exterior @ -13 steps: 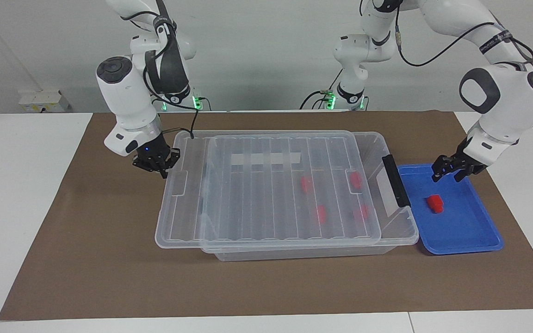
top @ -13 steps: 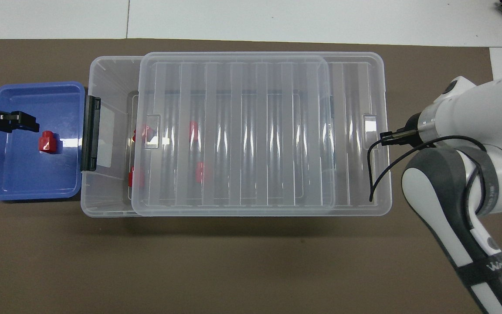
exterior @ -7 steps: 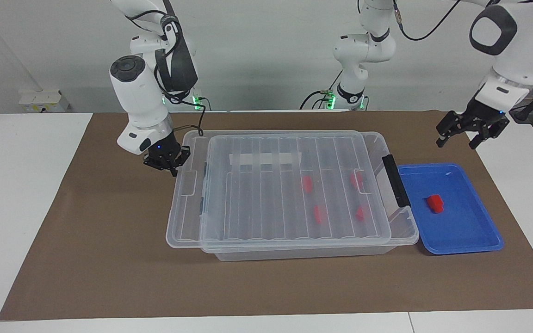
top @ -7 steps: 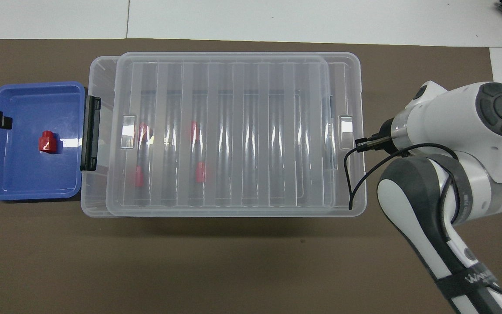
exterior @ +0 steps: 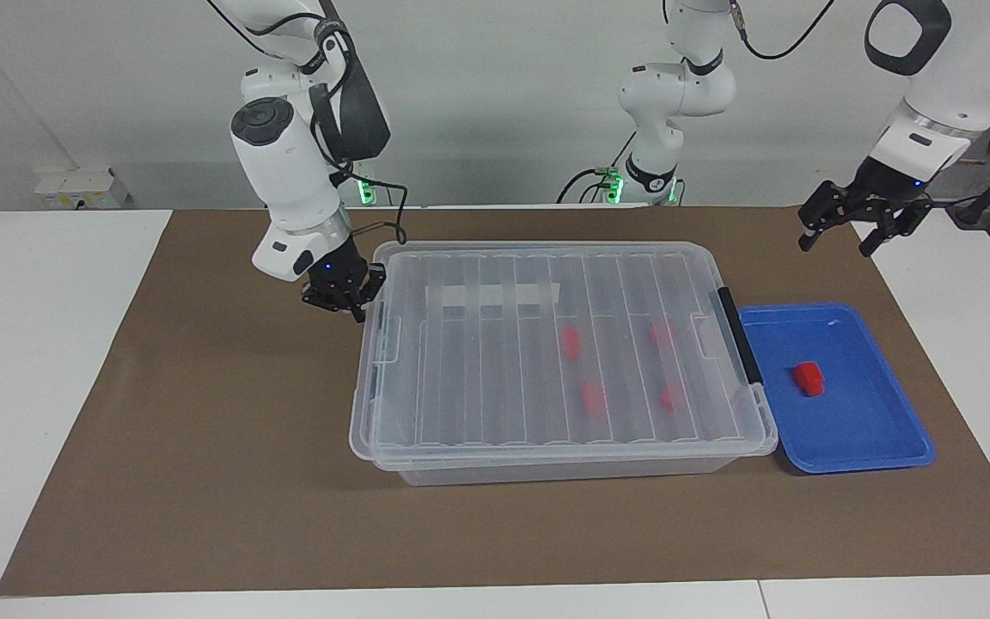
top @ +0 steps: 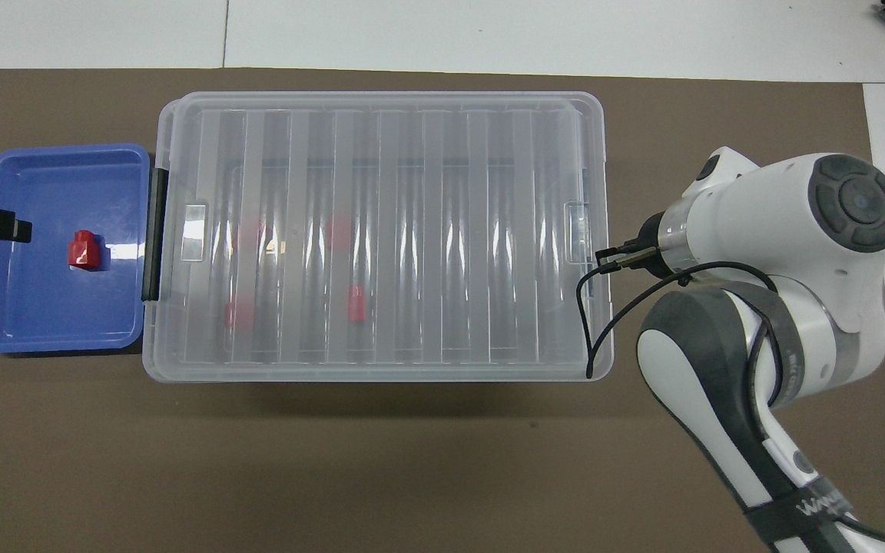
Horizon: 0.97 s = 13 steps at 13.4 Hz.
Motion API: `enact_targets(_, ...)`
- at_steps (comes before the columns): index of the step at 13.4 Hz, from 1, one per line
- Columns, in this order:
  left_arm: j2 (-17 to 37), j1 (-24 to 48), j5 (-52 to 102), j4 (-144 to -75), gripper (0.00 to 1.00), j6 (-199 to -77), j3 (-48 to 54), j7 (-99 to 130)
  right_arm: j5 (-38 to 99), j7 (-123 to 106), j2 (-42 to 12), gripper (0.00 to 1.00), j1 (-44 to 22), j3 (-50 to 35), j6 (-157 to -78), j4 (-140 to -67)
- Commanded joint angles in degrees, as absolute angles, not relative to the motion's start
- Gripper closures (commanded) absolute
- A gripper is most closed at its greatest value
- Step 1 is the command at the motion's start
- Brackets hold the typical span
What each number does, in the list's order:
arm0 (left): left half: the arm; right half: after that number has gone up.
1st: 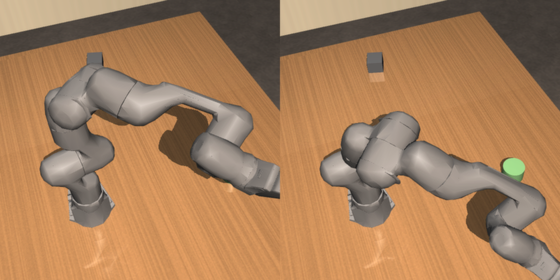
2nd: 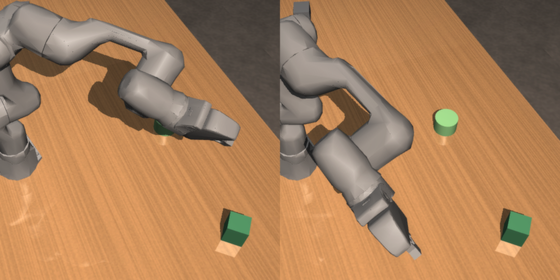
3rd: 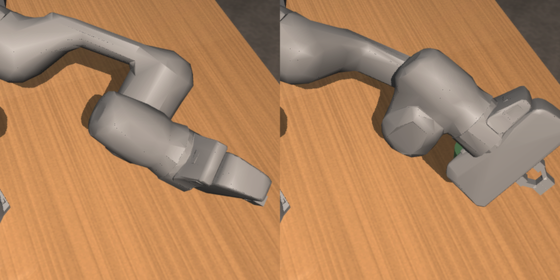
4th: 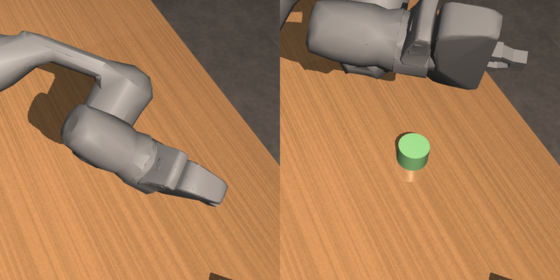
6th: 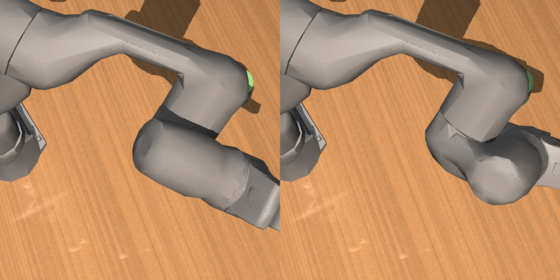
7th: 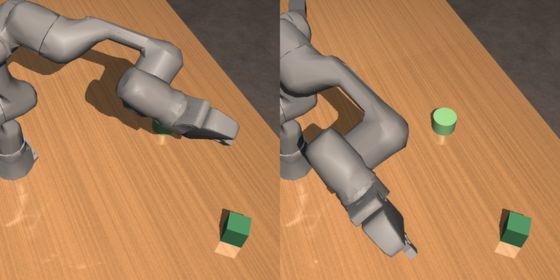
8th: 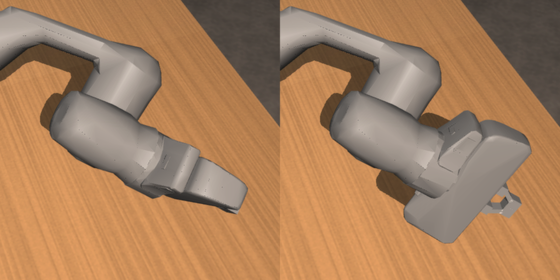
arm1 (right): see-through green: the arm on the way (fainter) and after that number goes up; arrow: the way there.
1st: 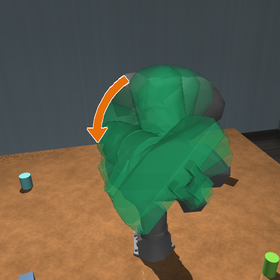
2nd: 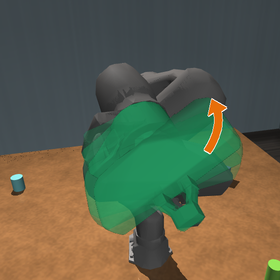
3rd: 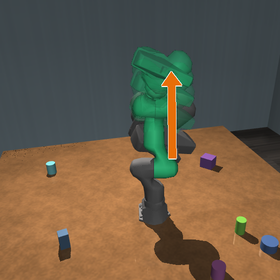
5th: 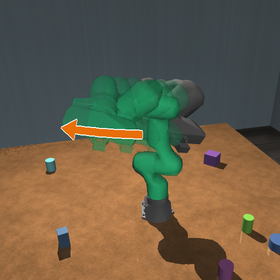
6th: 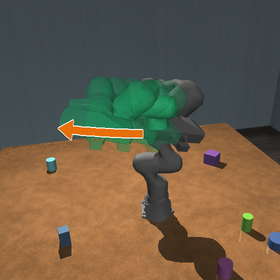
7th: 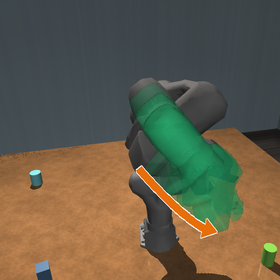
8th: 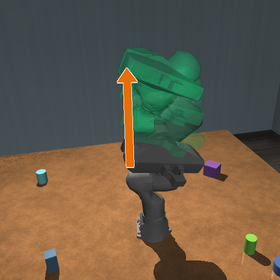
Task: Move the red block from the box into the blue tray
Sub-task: 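Slide the clear lid back toward the tray with the right gripper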
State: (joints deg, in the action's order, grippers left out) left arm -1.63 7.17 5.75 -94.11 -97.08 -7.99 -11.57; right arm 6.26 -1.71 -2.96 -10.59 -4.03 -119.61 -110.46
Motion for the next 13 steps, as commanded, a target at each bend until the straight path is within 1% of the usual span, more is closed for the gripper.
enact_targets(1, -2.73, 11.23, 4.13, -94.13, 0.00, -95.89, -7.03, -9.24, 8.00, -2.28, -1.76, 1.00, -10.72, -4.04, -120.94, -112.06)
enact_targets(3, -2.90, 11.87, 4.13, -93.95, 0.00, -95.71, -6.07, -2.41, 8.00, -2.29, -1.76, 1.00, -10.28, -4.04, -120.85, -111.80)
enact_targets(6, -3.25, 11.60, 4.13, -94.22, 0.00, -95.97, -6.32, -1.58, 8.09, -2.20, -1.41, 1.00, -9.32, -3.61, -119.89, -111.36)
enact_targets(8, -3.25, 11.95, 4.13, -94.48, 0.00, -95.89, -6.42, -1.49, 8.09, -2.11, -0.09, 1.00, -7.57, -3.52, -119.18, -111.36)
enact_targets(13, -3.25, 11.25, 4.13, -94.66, 0.00, -95.89, -6.42, -1.41, 5.46, 0.26, 3.42, 1.00, -2.82, -3.25, -114.44, -111.45)
